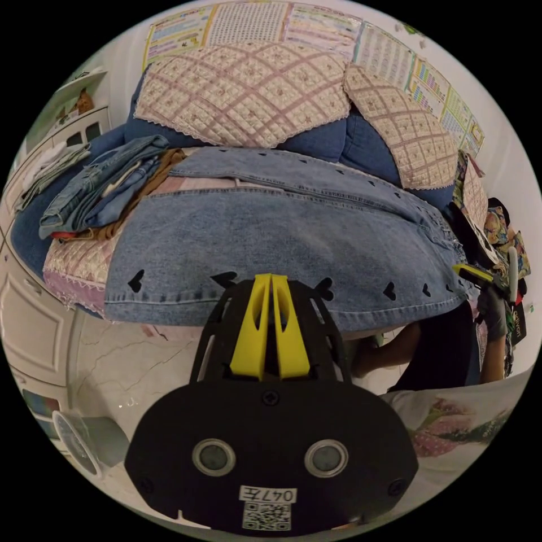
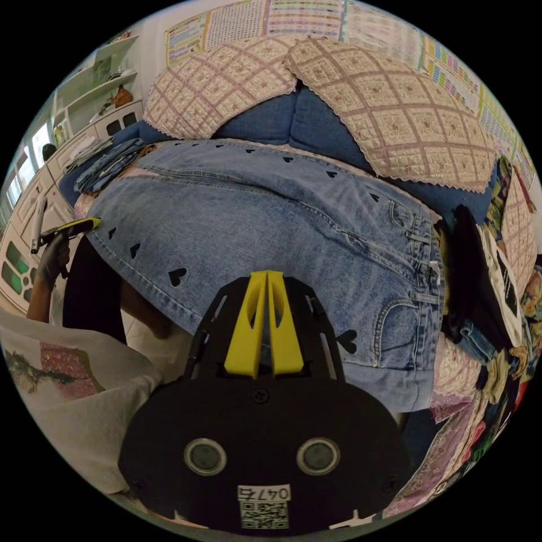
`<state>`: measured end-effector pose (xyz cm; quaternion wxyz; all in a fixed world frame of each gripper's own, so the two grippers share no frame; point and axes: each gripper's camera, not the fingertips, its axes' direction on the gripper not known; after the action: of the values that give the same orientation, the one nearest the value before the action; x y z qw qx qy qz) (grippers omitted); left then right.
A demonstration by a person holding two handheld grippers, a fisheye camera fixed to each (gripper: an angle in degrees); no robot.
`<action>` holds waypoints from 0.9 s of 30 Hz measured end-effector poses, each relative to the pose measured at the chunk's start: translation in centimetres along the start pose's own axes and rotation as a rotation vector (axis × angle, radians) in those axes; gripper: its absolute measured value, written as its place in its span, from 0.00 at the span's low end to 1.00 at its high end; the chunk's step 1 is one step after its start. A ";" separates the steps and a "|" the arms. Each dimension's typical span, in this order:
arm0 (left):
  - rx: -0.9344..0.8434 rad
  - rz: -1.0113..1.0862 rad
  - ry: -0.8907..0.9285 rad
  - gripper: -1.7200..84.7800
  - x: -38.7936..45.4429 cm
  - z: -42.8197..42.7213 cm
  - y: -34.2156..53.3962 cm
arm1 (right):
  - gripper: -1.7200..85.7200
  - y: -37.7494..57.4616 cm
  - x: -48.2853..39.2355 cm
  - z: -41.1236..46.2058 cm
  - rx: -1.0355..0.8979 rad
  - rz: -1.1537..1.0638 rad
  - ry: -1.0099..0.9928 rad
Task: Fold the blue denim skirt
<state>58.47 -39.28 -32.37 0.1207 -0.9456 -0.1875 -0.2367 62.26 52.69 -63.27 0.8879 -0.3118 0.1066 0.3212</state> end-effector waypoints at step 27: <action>0.302 -0.599 0.107 0.07 -9.4 2.2 22.0 | 0.01 9.1 5.2 -7.8 0.016 0.171 -0.050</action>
<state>60.74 -61.22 -41.95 0.1943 -0.8064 -0.4832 -0.2803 60.53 55.86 -75.83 0.8619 -0.2863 0.1134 0.4027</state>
